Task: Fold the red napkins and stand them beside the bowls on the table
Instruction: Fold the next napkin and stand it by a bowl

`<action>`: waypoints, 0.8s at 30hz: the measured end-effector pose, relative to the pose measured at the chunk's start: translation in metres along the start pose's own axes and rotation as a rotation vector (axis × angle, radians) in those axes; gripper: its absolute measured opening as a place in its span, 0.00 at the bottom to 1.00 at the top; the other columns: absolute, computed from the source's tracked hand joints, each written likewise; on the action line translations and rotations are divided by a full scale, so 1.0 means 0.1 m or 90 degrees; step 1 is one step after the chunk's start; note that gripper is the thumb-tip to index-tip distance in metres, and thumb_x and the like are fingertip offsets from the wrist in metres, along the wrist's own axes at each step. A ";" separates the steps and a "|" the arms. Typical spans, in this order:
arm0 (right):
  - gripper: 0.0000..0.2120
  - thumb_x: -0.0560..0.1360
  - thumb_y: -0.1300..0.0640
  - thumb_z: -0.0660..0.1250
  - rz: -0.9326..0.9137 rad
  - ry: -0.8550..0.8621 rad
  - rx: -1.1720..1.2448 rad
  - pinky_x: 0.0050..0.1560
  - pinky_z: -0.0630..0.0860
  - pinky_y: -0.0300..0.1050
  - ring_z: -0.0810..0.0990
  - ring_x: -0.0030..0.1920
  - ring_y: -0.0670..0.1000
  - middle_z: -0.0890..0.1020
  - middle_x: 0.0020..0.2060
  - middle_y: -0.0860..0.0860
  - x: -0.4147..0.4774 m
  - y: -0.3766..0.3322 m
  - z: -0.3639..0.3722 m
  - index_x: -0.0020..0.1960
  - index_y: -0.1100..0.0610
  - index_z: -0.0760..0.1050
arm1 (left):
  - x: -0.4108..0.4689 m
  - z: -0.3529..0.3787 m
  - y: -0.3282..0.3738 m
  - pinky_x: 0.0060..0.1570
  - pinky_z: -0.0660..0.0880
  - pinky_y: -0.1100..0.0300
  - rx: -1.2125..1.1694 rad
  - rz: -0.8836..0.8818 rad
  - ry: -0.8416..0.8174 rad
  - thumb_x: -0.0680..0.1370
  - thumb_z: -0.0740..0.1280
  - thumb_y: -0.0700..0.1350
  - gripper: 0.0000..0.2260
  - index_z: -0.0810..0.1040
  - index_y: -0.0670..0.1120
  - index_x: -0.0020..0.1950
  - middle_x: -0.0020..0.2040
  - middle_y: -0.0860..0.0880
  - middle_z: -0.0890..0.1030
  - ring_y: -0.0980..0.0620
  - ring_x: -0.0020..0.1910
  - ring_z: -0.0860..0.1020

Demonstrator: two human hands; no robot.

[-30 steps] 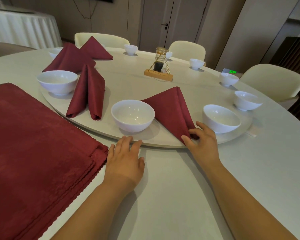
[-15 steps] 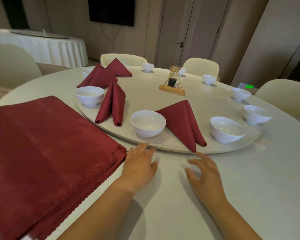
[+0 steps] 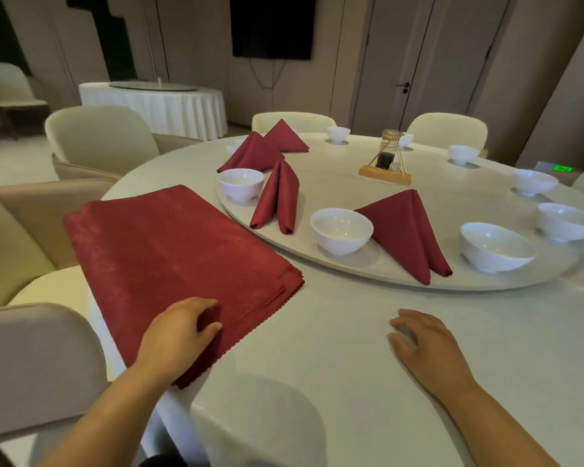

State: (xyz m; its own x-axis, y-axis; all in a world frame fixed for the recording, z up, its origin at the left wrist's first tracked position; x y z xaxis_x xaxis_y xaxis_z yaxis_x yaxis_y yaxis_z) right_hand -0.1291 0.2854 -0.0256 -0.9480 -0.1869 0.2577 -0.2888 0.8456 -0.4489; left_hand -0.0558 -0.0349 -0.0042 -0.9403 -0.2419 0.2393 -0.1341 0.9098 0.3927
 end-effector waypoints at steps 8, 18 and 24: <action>0.13 0.74 0.59 0.67 0.004 -0.014 -0.013 0.64 0.59 0.39 0.69 0.65 0.53 0.75 0.63 0.53 0.00 -0.03 -0.02 0.57 0.60 0.78 | 0.02 0.04 -0.03 0.44 0.68 0.59 -0.070 -0.024 0.093 0.74 0.69 0.39 0.04 0.83 0.43 0.46 0.48 0.49 0.83 0.46 0.51 0.77; 0.04 0.76 0.52 0.62 0.071 -0.052 0.304 0.52 0.65 0.37 0.73 0.55 0.45 0.76 0.51 0.45 -0.08 -0.50 -0.11 0.51 0.48 0.73 | -0.27 0.07 0.74 0.36 0.66 0.75 -0.279 0.181 -0.010 0.69 0.65 0.53 0.07 0.80 0.53 0.43 0.32 0.64 0.73 0.67 0.36 0.73; 0.24 0.74 0.46 0.64 0.045 -0.123 -0.010 0.61 0.62 0.42 0.66 0.64 0.51 0.73 0.62 0.47 -0.06 -0.64 0.04 0.68 0.50 0.65 | -0.44 0.43 1.06 0.43 0.63 0.72 -0.180 0.216 -0.143 0.77 0.64 0.48 0.08 0.80 0.52 0.53 0.39 0.62 0.69 0.61 0.42 0.72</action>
State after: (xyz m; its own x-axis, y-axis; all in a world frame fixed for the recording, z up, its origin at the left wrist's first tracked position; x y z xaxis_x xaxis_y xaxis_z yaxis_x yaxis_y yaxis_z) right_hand -0.1057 0.2302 -0.0013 -0.9742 -0.2185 0.0569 -0.2206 0.8676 -0.4456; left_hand -0.0418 0.0869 -0.0110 -0.9647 0.1586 0.2103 0.2518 0.7897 0.5595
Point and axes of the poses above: each hand's wrist, its own x-axis towards the middle knuckle, its own z-axis out of the palm, y = z × x, the point moved 2 cm from there along x, towards the middle knuckle
